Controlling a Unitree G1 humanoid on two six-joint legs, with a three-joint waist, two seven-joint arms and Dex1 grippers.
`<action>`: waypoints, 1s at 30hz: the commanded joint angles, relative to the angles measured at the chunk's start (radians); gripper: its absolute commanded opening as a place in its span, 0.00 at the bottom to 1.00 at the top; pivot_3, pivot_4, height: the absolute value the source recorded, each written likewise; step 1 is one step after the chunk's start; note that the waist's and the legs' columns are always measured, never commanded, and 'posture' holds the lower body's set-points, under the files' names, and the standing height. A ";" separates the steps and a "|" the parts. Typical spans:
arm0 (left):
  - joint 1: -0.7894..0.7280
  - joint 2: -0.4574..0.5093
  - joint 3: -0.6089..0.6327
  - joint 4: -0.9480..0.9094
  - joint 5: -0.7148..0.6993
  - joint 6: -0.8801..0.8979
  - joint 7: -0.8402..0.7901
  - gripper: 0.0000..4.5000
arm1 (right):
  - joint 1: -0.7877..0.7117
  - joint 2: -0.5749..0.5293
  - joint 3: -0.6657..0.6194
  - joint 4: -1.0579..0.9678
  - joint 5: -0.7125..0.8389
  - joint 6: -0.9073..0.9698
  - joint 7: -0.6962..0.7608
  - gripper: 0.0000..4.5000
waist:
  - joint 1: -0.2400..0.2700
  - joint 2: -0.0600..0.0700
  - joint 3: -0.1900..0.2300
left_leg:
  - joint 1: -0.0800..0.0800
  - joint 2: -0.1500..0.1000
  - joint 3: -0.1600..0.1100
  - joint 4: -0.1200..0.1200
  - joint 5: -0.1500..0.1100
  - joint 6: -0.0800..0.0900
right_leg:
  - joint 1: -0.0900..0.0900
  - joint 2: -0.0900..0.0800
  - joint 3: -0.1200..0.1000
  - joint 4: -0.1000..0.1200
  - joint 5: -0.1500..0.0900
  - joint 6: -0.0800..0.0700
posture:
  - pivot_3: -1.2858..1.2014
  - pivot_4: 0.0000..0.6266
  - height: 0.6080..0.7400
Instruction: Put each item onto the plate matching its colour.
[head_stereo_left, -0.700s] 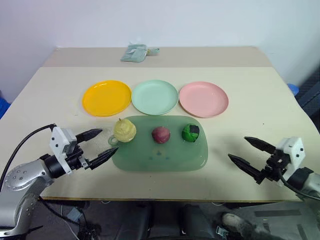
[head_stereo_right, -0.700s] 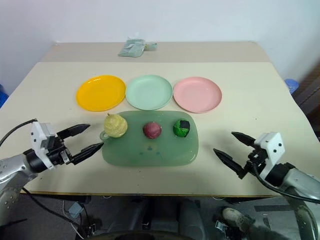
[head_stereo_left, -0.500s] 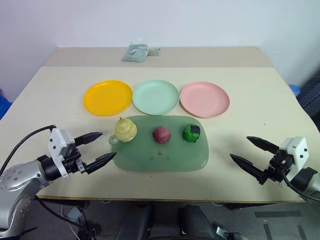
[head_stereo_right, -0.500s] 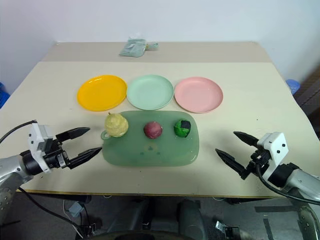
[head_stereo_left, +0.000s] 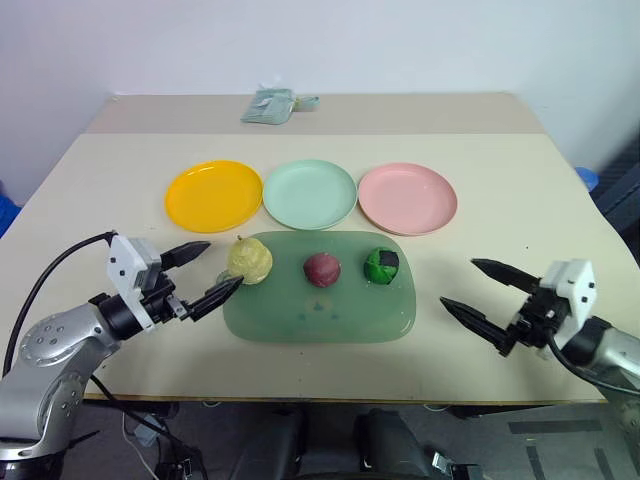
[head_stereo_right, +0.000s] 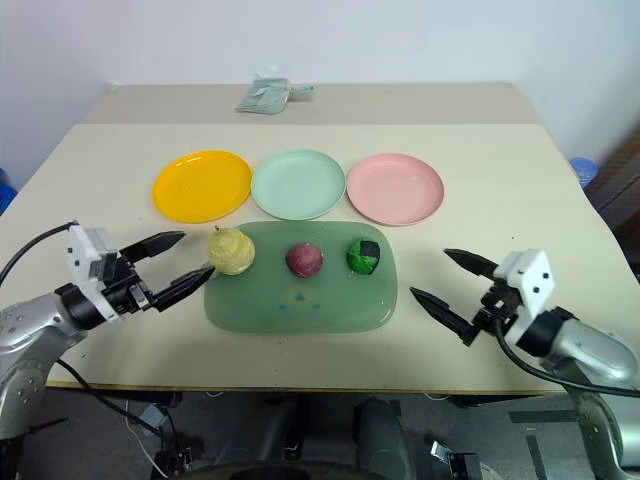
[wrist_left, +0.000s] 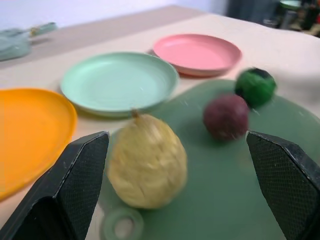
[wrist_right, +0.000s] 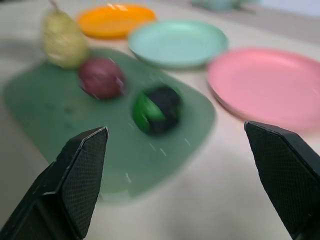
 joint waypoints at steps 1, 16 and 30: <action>-0.059 -0.021 -0.044 -0.014 0.014 0.061 0.081 1.00 | -0.112 -0.022 0.061 0.016 0.023 -0.001 0.050 0.99 | 0.000 0.000 0.000 | 0.000 0.000 0.000 0.000 0.000 0.000 | 0.000 0.000 0.000 0.000 0.000 0.000 | 0.52 0.24 1.00; -0.196 -0.160 -0.254 0.048 0.183 0.126 0.268 1.00 | -0.302 -0.026 0.208 0.104 0.009 0.034 0.140 0.99 | 0.001 -0.001 0.001 | 0.000 0.000 0.000 0.001 0.000 0.000 | -0.001 0.000 0.000 0.001 0.000 0.001 | 0.52 0.24 1.00; -0.405 -0.265 -0.222 0.204 0.357 0.093 0.490 0.75 | -0.280 -0.020 0.183 0.042 0.015 0.046 0.070 1.00 | 0.002 -0.001 0.001 | -0.001 -0.001 0.000 0.001 0.000 -0.001 | -0.001 0.000 0.000 0.001 0.001 0.001 | 0.52 0.24 1.00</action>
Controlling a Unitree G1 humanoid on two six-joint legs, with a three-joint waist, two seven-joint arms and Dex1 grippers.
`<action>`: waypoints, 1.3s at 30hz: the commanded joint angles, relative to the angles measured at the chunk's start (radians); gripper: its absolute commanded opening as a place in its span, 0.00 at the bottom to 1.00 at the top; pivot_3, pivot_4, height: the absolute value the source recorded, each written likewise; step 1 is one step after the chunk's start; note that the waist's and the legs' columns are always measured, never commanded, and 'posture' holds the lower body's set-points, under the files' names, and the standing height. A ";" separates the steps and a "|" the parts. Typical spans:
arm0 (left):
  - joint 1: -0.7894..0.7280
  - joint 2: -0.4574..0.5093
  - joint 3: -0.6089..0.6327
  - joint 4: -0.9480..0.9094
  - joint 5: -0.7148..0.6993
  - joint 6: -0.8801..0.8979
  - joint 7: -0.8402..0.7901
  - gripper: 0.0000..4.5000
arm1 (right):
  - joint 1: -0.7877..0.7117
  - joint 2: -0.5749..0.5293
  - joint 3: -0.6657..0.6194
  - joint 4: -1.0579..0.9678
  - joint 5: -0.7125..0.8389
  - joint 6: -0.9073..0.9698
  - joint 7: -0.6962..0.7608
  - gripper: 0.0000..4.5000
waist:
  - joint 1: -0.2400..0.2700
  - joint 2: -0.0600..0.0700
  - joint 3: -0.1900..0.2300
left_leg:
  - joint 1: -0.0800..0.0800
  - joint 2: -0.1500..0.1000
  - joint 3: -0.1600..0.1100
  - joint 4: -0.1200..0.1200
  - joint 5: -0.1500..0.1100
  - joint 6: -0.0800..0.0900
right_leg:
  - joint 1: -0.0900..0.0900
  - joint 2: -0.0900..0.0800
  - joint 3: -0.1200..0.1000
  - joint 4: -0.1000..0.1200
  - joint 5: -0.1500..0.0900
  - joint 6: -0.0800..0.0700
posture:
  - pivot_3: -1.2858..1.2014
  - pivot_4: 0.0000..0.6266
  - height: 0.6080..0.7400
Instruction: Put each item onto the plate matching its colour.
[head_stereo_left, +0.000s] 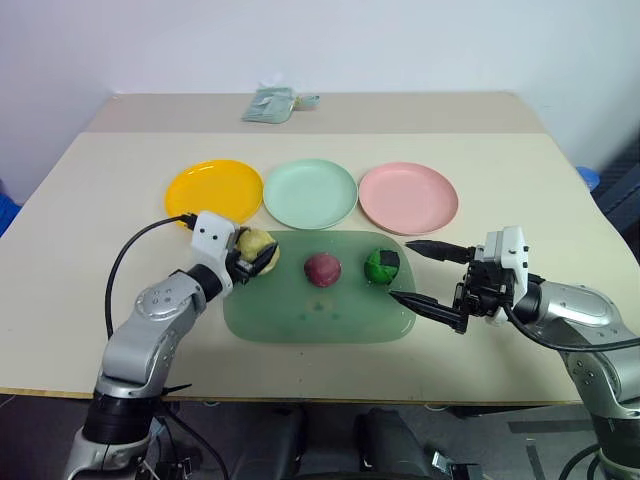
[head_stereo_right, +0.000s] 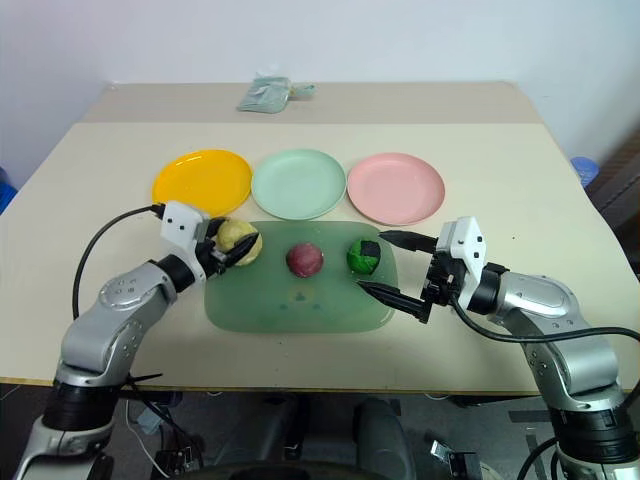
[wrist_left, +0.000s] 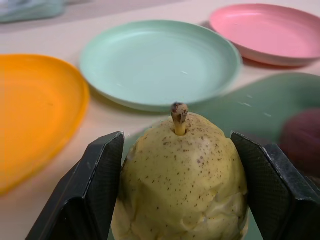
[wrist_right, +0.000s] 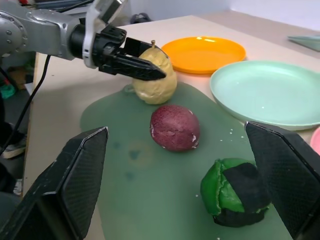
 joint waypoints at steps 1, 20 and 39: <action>-0.143 -0.030 0.083 0.117 0.071 -0.051 0.130 0.75 | -0.037 -0.001 -0.021 -0.035 0.010 0.007 -0.033 1.00 | 0.001 0.000 0.000 | 0.000 0.000 0.000 0.001 0.000 0.000 | 0.000 0.000 0.000 0.000 0.000 0.000 | 0.52 0.24 1.00; -0.649 -0.142 0.165 0.955 0.156 -0.486 0.208 0.99 | -0.169 0.064 0.028 0.080 -0.065 -0.047 -0.075 1.00 | -0.003 -0.007 0.003 | -0.003 -0.002 0.000 0.003 0.003 -0.005 | -0.002 -0.001 -0.001 0.001 0.002 0.003 | 0.52 0.24 1.00; -0.336 0.000 -0.128 0.419 -0.067 -0.257 -0.675 0.99 | 0.064 0.051 -0.070 -0.016 -0.062 -0.061 -0.112 1.00 | -0.002 -0.005 0.002 | -0.002 -0.002 0.000 0.003 0.003 -0.005 | -0.001 -0.001 0.000 0.001 0.002 0.003 | 0.52 0.24 1.00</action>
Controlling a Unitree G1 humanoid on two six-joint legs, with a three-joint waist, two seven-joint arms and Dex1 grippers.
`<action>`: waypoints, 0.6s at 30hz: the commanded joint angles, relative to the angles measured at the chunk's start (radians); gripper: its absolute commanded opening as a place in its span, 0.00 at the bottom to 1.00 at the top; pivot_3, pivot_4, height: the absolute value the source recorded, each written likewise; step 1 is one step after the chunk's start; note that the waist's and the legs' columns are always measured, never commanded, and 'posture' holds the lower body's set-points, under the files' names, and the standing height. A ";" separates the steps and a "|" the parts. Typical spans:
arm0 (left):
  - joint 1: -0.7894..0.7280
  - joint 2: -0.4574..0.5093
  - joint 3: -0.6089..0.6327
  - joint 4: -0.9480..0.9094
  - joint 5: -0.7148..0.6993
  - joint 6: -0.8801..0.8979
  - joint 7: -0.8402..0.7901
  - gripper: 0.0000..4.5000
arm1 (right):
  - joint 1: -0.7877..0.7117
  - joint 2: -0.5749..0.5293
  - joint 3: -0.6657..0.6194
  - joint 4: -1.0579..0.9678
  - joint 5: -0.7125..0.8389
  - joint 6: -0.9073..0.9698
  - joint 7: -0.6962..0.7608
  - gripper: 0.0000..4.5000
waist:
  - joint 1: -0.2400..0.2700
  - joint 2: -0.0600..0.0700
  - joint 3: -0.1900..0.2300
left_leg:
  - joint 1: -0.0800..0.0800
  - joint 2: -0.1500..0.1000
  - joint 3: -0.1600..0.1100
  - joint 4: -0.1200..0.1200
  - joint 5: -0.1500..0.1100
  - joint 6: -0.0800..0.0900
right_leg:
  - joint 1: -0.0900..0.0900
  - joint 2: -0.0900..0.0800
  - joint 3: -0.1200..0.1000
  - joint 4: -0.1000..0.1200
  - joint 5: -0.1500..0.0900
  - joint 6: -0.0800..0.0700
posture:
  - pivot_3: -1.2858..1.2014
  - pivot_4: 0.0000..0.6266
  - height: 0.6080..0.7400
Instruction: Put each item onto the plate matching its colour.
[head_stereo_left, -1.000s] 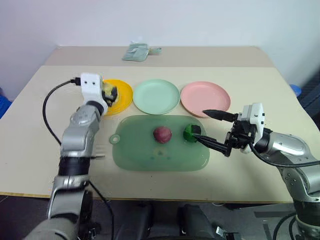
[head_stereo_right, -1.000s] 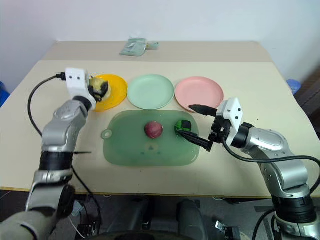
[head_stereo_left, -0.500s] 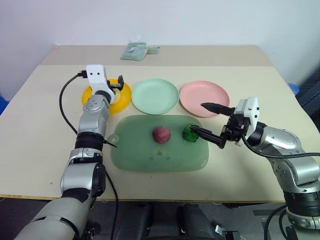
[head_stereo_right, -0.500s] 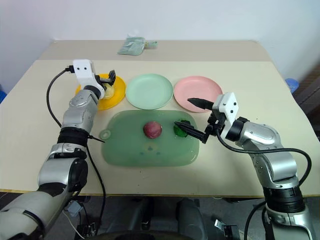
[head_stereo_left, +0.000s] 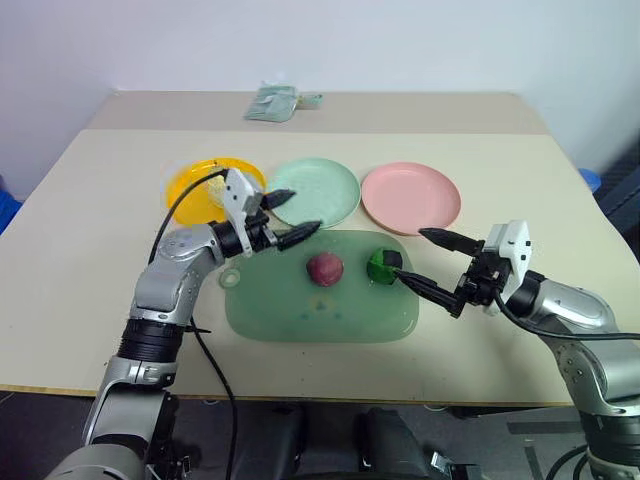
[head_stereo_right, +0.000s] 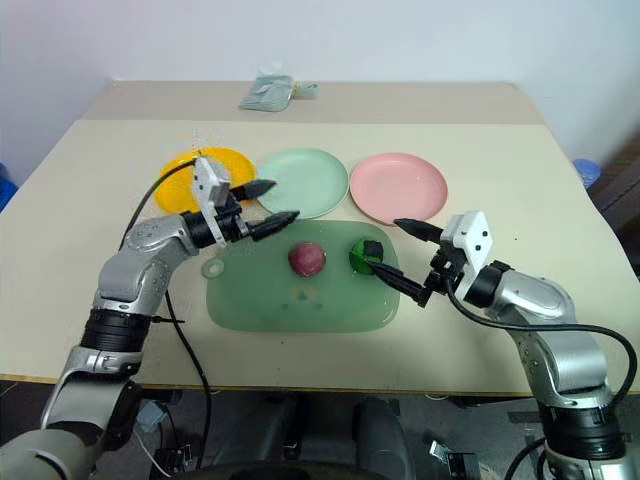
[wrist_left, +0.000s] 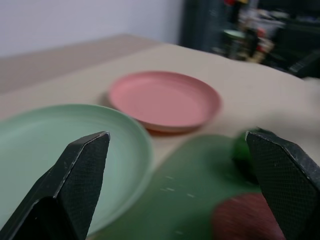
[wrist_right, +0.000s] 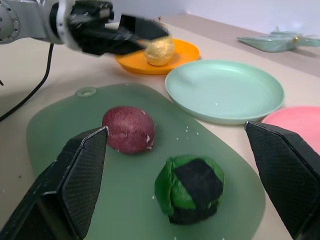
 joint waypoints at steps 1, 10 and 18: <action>-0.029 0.016 -0.040 0.006 0.015 -0.016 -0.090 0.99 | 0.052 -0.011 -0.055 -0.072 0.015 -0.007 -0.014 1.00 | 0.000 0.000 0.000 | 0.000 0.000 0.000 0.000 0.000 0.000 | 0.000 0.000 0.000 0.000 0.000 0.000 | 0.52 0.24 1.00; 0.019 0.063 0.030 -0.052 -0.026 0.011 -0.132 0.99 | 0.097 0.020 -0.031 -0.127 0.014 -0.011 -0.048 1.00 | -0.005 0.000 0.000 | 0.000 0.000 0.000 -0.001 0.000 0.000 | 0.000 0.000 0.000 0.000 0.000 0.000 | 0.52 0.24 1.00; 0.371 0.264 0.273 -0.249 -0.118 -0.106 -0.274 0.99 | -0.131 0.120 0.208 -0.027 -0.120 0.024 -0.126 1.00 | -0.028 0.003 -0.001 | 0.001 0.002 0.001 -0.003 0.000 0.000 | -0.001 0.001 0.001 0.000 0.000 0.000 | 0.52 0.24 1.00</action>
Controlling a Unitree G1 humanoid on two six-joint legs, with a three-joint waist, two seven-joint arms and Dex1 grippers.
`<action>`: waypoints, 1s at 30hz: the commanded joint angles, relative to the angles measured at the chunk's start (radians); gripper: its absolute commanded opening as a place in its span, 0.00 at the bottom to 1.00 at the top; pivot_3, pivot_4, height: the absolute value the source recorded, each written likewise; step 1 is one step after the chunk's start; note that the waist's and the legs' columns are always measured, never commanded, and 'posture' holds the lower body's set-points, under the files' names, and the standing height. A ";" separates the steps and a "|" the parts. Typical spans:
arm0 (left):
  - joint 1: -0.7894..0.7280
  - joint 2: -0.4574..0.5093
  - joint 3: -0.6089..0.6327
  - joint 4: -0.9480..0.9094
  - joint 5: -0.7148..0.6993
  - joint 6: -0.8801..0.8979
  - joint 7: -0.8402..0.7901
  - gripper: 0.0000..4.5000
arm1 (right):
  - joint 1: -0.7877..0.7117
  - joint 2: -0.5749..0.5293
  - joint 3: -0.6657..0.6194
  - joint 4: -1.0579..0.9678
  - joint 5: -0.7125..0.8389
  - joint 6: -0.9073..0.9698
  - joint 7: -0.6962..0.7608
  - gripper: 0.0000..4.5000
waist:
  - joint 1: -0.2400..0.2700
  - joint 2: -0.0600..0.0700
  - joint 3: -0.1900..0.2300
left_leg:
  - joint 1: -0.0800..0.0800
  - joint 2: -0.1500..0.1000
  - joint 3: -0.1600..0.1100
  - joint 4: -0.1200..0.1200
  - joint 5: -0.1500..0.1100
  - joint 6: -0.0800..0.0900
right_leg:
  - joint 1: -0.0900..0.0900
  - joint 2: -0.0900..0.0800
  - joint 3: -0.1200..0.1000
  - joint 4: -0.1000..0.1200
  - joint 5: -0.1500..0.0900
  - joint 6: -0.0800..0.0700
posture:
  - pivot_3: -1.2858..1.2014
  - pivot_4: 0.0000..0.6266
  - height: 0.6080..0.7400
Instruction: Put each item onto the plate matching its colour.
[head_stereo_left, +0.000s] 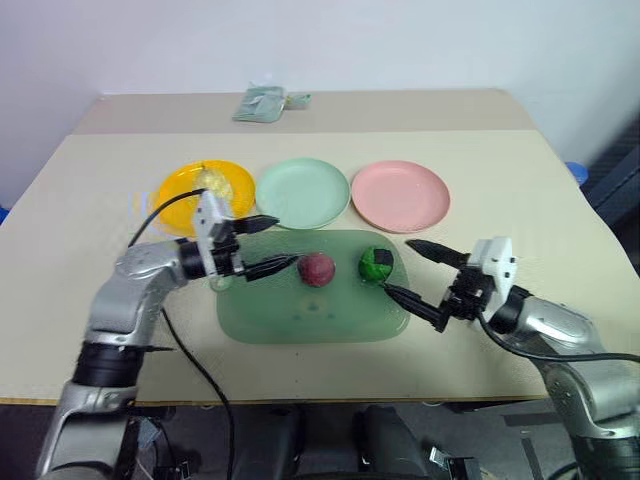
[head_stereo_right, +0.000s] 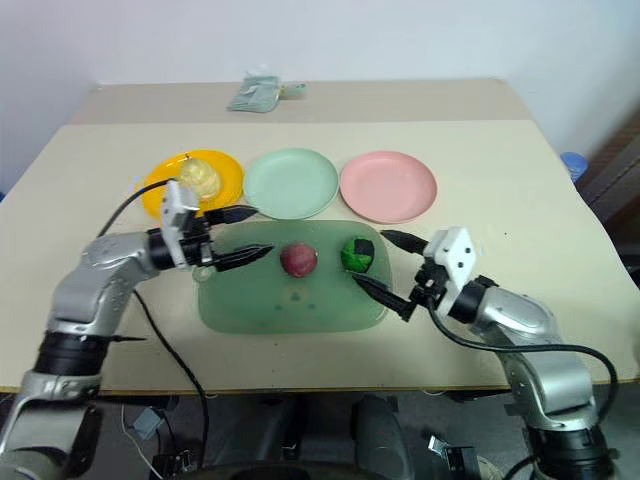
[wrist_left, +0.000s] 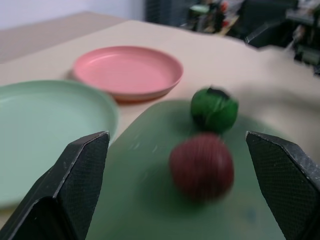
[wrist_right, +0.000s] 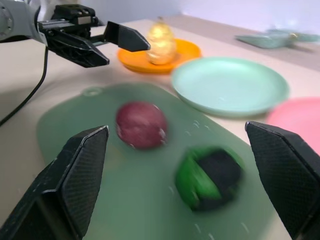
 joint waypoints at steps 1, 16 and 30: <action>0.151 0.096 0.114 -0.082 -0.062 -0.085 -0.151 0.99 | -0.111 0.039 0.095 0.054 -0.074 0.017 -0.038 1.00 | 0.002 0.000 0.000 | 0.000 0.000 0.000 0.000 0.000 0.000 | 0.000 0.000 0.000 0.000 0.000 0.000 | 0.52 0.24 1.00; 0.517 0.223 0.326 -0.191 -0.156 -0.130 -0.303 0.99 | -0.356 0.110 0.295 0.248 -0.158 0.164 0.019 1.00 | 0.024 0.003 0.001 | 0.000 0.000 0.000 -0.001 -0.004 0.006 | -0.004 0.000 0.000 -0.002 0.000 -0.001 | 0.52 0.24 1.00; 0.573 0.205 0.341 -0.296 -0.171 -0.112 -0.195 0.99 | -0.432 0.149 0.370 0.363 -0.260 0.192 0.029 1.00 | 0.024 0.003 0.002 | 0.000 0.000 0.000 -0.001 -0.004 0.006 | -0.005 0.000 0.000 -0.001 0.000 -0.001 | 0.52 0.24 1.00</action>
